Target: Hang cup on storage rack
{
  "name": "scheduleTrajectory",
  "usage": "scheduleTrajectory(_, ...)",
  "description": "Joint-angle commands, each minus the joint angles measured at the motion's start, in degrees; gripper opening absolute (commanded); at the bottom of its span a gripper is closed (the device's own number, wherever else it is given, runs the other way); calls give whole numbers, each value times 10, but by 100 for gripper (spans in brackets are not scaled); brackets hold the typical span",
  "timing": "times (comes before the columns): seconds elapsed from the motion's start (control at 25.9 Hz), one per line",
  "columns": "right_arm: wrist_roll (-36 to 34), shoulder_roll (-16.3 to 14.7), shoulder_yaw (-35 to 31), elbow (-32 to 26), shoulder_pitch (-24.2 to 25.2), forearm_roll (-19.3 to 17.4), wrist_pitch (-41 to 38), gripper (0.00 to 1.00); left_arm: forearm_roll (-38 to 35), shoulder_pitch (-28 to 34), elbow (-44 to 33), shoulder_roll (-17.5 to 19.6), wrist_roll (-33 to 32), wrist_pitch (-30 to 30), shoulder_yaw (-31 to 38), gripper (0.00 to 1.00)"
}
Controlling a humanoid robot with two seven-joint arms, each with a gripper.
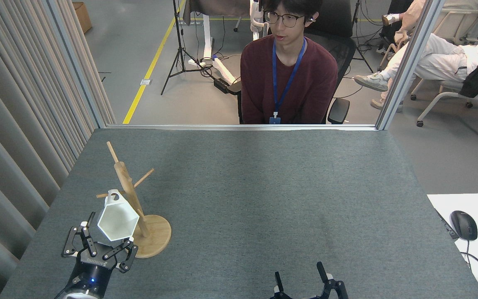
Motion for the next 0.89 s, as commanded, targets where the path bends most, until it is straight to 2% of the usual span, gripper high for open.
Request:
scheduleTrajectory(0.0, -3, -2, -1, 0, 0, 0, -1, 99, 3, 1, 17, -4, 0, 2, 5, 100)
scheduleTrajectory(0.23, -6, -3, -8, 0, 1, -1, -1, 99, 17, 44, 18, -22, 0, -4, 68, 100)
scheduleTrajectory(0.39, -6, -4, -36, 0, 8, -16, -5, 99, 103, 87, 12, -13, 0, -25, 76, 100)
scheduleTrajectory(0.5, -6, -8, -61, -1, 21, -47, -20, 99, 189, 122, -16, 7, -7, -76, 76, 100)
scheduleTrajectory(0.66, -8, -9, -125, -7, 45, -61, -52, 99, 296, 178, -76, 17, -28, -175, 76, 100)
scheduleTrajectory(0.85, -14, -7, -218, -7, 54, -73, -123, 99, 352, 228, -154, 16, -50, -250, 76, 100)
